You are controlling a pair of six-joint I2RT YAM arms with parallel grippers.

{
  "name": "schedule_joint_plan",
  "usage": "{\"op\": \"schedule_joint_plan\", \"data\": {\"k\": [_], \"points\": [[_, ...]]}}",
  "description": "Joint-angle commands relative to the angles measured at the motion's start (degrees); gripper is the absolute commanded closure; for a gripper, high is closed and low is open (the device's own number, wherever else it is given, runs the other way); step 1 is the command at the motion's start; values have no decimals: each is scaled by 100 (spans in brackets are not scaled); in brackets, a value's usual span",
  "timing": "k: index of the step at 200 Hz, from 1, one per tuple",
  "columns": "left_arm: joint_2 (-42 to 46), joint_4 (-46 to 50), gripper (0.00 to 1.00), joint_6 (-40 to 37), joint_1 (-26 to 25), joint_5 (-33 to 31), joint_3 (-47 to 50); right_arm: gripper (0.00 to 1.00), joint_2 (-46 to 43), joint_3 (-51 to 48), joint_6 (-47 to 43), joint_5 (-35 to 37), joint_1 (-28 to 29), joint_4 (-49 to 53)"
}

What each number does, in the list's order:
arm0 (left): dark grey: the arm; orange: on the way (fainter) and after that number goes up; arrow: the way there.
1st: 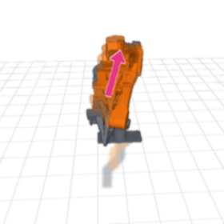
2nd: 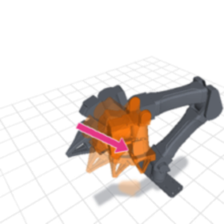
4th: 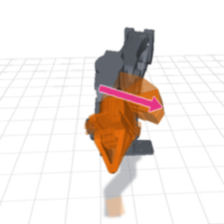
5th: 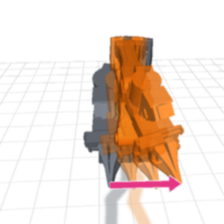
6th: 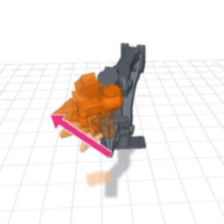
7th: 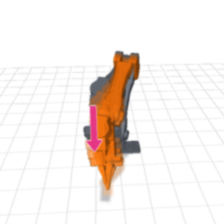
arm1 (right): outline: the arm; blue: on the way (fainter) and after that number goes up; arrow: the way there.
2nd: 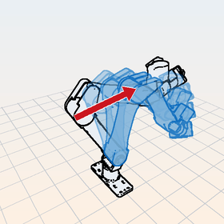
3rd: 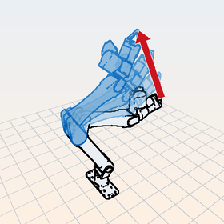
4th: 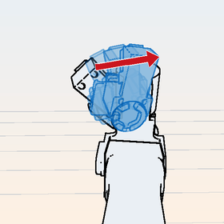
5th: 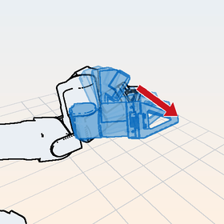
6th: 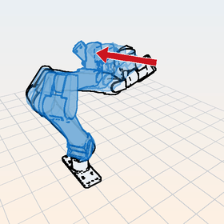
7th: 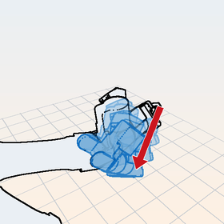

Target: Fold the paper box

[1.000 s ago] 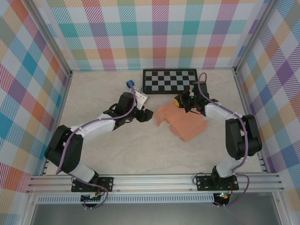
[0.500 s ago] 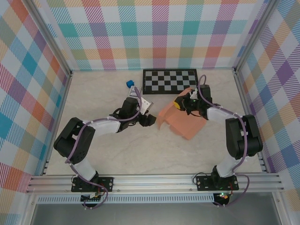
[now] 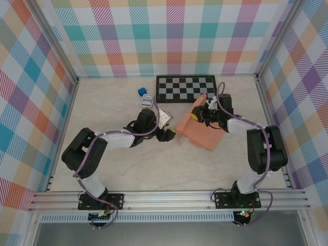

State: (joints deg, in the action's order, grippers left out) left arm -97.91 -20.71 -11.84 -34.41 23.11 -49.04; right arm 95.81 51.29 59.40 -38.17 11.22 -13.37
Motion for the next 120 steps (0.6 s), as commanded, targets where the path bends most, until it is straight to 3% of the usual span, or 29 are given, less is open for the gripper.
{"op": "schedule_joint_plan", "data": {"k": [1,30,78,120], "points": [[454,345,32,-385,286,513,-362,90,-18,-24,-372,-272,-33,-163],[570,1358,32,-1031,511,1159,-931,90,77,-13,-435,-372,-42,-149],[-47,2806,31,-2076,407,1500,-2266,91,171,9,-471,-479,-51,-131],[-579,4103,31,-4283,207,1695,-3105,91,210,91,-567,-586,-83,54]]}}
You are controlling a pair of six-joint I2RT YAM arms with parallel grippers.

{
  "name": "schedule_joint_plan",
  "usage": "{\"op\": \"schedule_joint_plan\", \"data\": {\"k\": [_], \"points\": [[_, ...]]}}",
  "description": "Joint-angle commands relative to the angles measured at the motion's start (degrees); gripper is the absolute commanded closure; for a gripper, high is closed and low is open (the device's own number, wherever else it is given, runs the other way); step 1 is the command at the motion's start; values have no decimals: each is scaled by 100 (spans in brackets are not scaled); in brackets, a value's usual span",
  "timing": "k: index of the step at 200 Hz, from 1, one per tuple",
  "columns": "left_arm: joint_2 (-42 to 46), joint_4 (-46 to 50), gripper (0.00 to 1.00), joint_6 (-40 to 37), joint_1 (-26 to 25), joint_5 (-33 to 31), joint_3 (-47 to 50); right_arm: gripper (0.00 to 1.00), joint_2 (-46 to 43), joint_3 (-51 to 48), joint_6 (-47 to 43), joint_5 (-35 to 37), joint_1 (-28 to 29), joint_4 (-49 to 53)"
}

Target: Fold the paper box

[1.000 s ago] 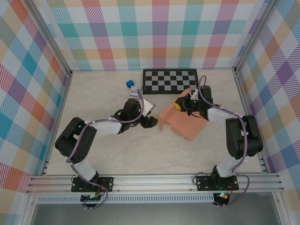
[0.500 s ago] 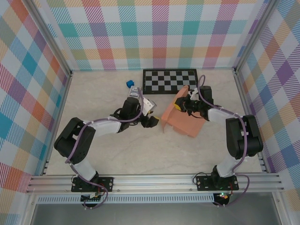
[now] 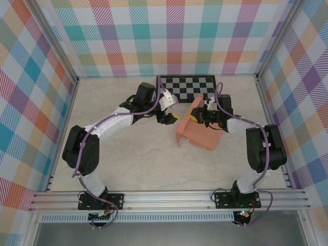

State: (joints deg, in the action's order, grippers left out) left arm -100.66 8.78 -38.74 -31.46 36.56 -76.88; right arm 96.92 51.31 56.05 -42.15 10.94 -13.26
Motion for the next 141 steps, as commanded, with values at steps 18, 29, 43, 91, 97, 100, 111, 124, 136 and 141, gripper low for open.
{"op": "schedule_joint_plan", "data": {"k": [18,29,43,91,97,100,111,124,136,141], "points": [[-466,1585,30,-2590,-88,436,-508,91,101,120,-298,-227,-72,148],[-505,1512,27,-2854,-88,444,-505,91,96,125,-325,-241,-88,188],[-595,1277,25,-2652,-101,437,-606,91,98,116,-357,-250,-102,233],[-964,1098,24,-2419,-428,141,-1071,92,166,55,-350,-257,-110,216],[-1001,1128,24,-2419,-462,164,-1133,93,173,55,-349,-257,-110,210],[-1021,1151,24,-2430,-478,175,-1154,93,177,55,-349,-258,-114,209],[-1080,1265,24,-2503,-533,194,-1252,93,167,38,-347,-250,-114,212],[-1153,1417,24,-2625,-578,192,-1345,93,163,39,-339,-249,-114,225],[-1209,1546,24,-2783,-598,153,-1390,93,160,39,-337,-250,-127,236],[-1231,1561,24,-2810,-611,126,-1391,92,160,37,-328,-250,-129,227]]}}
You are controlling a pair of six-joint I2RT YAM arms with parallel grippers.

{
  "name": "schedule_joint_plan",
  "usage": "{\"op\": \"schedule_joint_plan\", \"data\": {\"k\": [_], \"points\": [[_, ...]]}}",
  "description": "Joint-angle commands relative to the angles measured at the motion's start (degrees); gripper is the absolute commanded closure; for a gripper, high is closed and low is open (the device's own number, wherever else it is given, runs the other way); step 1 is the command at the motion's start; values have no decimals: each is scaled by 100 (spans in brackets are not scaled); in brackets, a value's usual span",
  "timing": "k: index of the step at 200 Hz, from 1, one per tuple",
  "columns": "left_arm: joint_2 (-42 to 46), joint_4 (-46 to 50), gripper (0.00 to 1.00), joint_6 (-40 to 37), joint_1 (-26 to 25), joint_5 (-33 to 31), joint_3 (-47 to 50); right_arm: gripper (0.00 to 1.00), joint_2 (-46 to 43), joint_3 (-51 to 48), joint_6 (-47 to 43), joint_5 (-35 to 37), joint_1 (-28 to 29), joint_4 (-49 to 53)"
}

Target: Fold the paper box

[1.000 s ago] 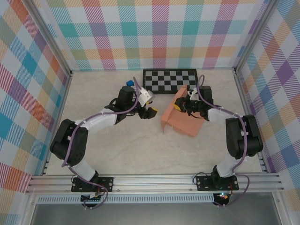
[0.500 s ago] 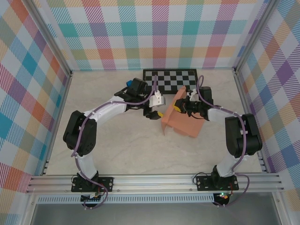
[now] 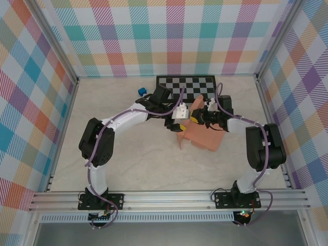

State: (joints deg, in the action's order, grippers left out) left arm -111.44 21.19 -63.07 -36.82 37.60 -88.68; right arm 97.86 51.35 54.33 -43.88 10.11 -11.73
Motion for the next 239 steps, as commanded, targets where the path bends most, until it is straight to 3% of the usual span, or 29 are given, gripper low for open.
{"op": "schedule_joint_plan", "data": {"k": [1,83,105,118,161,192,239], "points": [[-156,331,24,-384,-78,20,-211,92,66,33,-153,-77,-50,74],[-305,487,24,-891,-154,-396,-272,93,64,-99,-94,-222,-164,-45],[-346,-572,25,-765,-359,-1121,98,92,74,-125,-42,-226,-167,-122],[-375,-1105,25,-674,-451,-1224,236,93,91,-143,-5,-226,-167,-166],[-474,-1437,25,-571,-657,-1599,270,93,91,-178,50,-244,-167,-199],[-270,-2323,25,-295,-757,-2160,730,93,114,-220,117,-233,-174,-246],[502,-1870,25,246,-678,-1586,1178,93,187,-257,192,-320,-220,-478]]}}
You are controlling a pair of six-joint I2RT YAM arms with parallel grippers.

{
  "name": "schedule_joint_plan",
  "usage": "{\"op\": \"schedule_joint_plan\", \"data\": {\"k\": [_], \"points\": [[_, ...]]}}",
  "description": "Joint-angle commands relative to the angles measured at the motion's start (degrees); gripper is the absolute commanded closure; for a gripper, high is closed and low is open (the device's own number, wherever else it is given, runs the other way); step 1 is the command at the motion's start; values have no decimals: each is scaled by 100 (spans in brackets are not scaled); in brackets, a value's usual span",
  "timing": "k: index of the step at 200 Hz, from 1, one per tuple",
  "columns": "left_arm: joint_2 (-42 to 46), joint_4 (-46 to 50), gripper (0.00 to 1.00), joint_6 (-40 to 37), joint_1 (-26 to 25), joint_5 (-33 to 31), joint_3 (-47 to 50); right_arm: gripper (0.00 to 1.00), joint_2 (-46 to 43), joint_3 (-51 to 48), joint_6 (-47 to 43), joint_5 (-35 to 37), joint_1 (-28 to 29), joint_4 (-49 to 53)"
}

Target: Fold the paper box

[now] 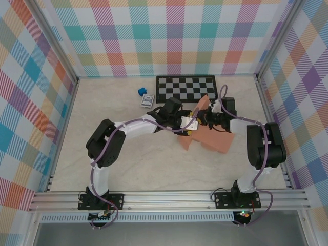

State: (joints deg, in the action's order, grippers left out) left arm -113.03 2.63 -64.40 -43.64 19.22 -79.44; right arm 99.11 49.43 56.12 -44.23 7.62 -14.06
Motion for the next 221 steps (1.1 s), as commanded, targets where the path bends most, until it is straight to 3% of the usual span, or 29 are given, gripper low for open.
{"op": "schedule_joint_plan", "data": {"k": [1,60,106,153,221], "points": [[678,6,25,391,4,268,262,93,64,-65,13,-291,29,-249],[2055,547,20,1266,365,881,1053,94,-9,-223,-27,-419,-32,-572],[2527,-537,19,2060,813,786,2540,95,23,-552,70,-741,-183,-1296],[1742,-2256,18,3214,450,52,2911,95,-13,-773,39,-1080,-495,-1564],[557,-3272,18,3814,-196,-143,2205,96,-60,-996,276,-1232,-638,-2134]]}}
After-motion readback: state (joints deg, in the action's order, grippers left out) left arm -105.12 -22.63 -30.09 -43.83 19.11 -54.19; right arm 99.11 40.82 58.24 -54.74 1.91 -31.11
